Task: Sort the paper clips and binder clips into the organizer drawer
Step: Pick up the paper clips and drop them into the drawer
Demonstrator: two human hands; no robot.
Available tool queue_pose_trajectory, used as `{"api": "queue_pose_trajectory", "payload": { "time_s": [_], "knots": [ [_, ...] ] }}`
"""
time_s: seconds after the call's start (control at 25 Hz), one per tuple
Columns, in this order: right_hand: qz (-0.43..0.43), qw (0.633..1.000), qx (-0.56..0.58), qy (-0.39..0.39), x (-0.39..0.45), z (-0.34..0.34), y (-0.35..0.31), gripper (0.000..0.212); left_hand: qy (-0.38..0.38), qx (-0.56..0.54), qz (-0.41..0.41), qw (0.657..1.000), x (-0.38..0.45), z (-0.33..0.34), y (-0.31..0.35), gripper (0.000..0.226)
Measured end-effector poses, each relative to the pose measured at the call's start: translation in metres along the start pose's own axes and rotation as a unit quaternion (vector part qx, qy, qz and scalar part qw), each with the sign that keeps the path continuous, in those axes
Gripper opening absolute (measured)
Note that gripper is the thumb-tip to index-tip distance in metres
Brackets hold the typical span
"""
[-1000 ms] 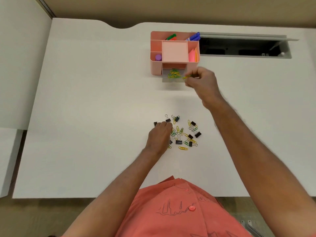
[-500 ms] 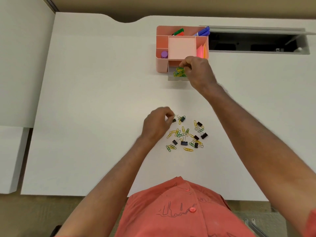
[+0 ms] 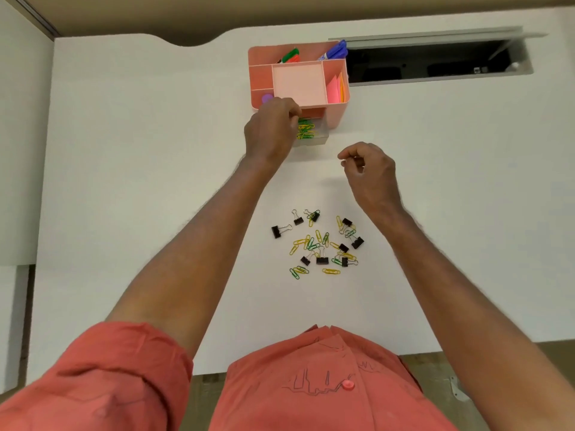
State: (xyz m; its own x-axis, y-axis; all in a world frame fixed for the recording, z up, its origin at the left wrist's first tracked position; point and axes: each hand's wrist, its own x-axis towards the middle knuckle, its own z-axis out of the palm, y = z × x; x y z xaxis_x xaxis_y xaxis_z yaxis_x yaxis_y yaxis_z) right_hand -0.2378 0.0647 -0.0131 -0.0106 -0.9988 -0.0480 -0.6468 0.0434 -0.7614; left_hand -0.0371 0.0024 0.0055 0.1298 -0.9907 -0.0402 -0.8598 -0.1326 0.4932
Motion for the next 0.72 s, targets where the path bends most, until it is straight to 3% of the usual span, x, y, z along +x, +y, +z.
{"api": "queue_pose_trajectory", "payload": {
  "time_s": [0.12, 0.24, 0.44, 0.56, 0.72],
  "knots": [
    [0.024, 1.0, 0.008, -0.014, -0.015, -0.001, 0.008, 0.021, 0.019, -0.015, 0.013, 1.0, -0.008, 0.005, -0.004, 0.022],
    [0.051, 0.995, -0.007, -0.085, -0.036, 0.003, 0.013, 0.018, 0.028, -0.074, 0.035, 0.996, -0.048, 0.012, -0.01, 0.017],
    [0.008, 0.963, -0.158, -0.217, -0.08, 0.015, 0.028, 0.018, -0.129, -0.073, 0.013, 0.989, -0.157, 0.043, -0.031, 0.016],
    [0.014, 0.951, -0.205, -0.233, -0.096, 0.023, 0.032, 0.029, -0.167, -0.009, 0.004, 0.986, -0.206, 0.061, -0.041, 0.027],
    [0.004, 0.943, -0.26, -0.207, -0.104, 0.038, 0.026, 0.04, -0.139, 0.022, -0.006, 0.99, -0.22, 0.072, -0.036, 0.039]
  ]
}}
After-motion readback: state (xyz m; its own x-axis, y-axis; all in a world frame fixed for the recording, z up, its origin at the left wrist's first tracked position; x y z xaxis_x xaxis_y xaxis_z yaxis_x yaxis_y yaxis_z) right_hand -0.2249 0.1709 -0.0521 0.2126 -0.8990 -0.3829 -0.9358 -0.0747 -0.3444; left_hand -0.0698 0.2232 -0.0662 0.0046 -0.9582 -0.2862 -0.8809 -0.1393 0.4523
